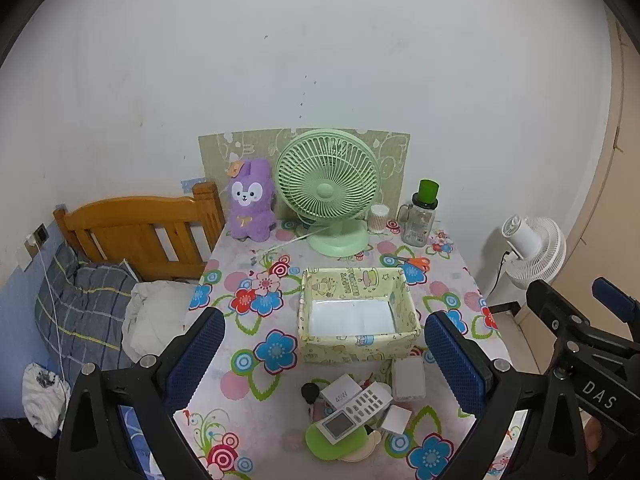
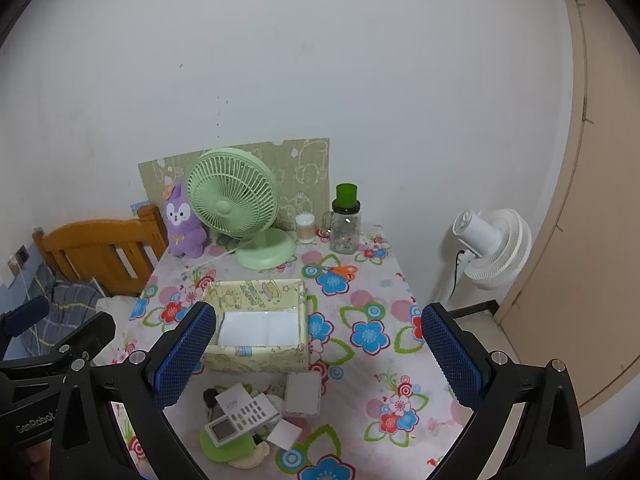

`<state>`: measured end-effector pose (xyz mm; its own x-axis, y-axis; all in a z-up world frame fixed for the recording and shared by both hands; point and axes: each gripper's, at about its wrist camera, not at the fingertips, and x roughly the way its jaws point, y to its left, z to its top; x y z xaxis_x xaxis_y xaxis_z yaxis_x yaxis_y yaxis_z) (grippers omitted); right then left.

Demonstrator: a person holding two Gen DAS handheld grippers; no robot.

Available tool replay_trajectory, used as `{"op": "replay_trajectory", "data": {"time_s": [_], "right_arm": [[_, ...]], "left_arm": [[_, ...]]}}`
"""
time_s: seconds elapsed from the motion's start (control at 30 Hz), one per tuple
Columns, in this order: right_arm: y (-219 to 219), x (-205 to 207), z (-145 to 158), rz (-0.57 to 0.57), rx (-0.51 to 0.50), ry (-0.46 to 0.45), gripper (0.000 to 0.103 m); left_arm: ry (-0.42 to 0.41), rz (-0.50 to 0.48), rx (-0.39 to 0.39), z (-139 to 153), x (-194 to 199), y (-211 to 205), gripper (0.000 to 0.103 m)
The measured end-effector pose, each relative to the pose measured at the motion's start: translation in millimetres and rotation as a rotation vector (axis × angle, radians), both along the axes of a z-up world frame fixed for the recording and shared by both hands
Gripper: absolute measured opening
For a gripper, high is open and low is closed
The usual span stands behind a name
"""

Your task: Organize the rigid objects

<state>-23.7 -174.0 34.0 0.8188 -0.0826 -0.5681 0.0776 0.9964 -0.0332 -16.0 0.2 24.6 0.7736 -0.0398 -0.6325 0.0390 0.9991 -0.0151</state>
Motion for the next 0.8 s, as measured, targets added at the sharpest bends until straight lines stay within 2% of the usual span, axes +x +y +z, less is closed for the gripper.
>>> {"op": "replay_trajectory", "data": {"time_s": [0.8], "right_arm": [[-2.7,-2.0,2.7,-0.006,0.005,-0.01,0.103]], "left_arm": [[-0.013,-0.01,0.009,4.7,-0.4,-2.8,0.101]]}}
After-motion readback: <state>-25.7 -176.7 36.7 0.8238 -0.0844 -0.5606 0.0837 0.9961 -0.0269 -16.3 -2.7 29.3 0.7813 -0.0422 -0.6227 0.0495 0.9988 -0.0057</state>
